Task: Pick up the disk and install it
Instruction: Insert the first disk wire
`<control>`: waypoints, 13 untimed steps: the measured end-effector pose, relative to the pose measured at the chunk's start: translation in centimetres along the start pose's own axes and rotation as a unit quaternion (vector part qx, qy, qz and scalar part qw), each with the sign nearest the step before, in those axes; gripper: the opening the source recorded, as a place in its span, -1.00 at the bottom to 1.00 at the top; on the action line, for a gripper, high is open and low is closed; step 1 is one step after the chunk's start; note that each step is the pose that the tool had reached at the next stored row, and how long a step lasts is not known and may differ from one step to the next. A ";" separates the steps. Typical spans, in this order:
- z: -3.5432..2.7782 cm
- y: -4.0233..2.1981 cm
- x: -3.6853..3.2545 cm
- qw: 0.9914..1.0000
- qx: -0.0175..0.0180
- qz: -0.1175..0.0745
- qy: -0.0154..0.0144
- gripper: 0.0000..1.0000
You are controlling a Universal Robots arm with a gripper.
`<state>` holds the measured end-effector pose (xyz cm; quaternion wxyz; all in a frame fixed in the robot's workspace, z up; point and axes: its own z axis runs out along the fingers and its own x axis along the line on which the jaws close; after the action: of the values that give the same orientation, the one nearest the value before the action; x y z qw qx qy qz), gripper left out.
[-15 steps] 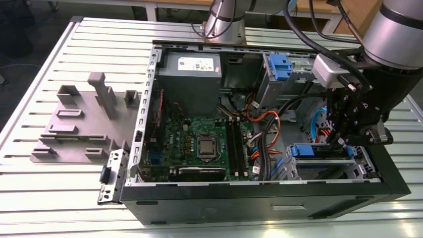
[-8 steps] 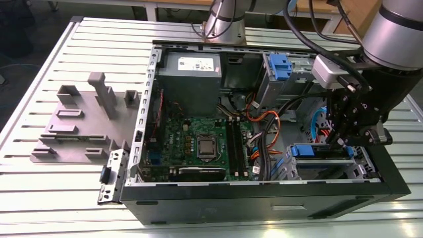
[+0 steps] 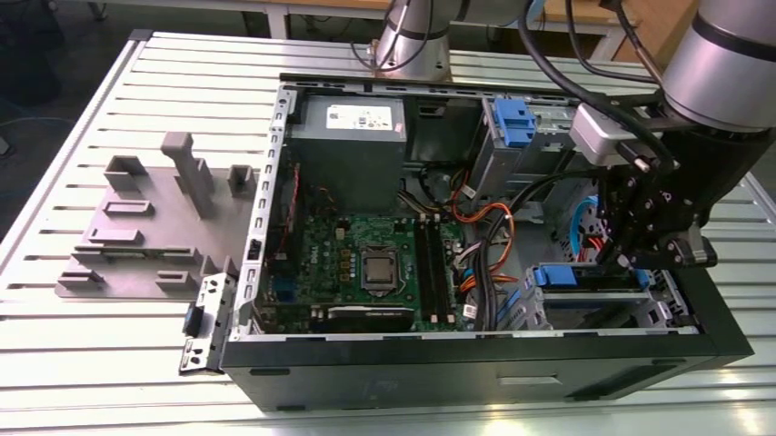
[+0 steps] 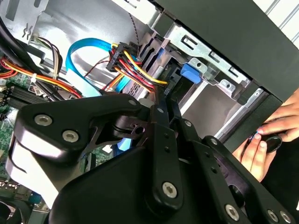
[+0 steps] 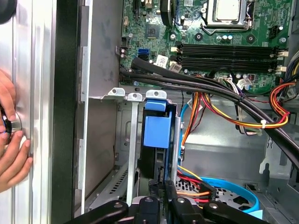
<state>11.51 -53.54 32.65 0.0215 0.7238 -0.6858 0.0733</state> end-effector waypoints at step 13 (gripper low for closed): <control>-0.53 -0.04 0.07 1.000 0.000 0.000 0.000 -0.51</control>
<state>11.51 -53.54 33.19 0.0215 0.7238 -0.6858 0.0733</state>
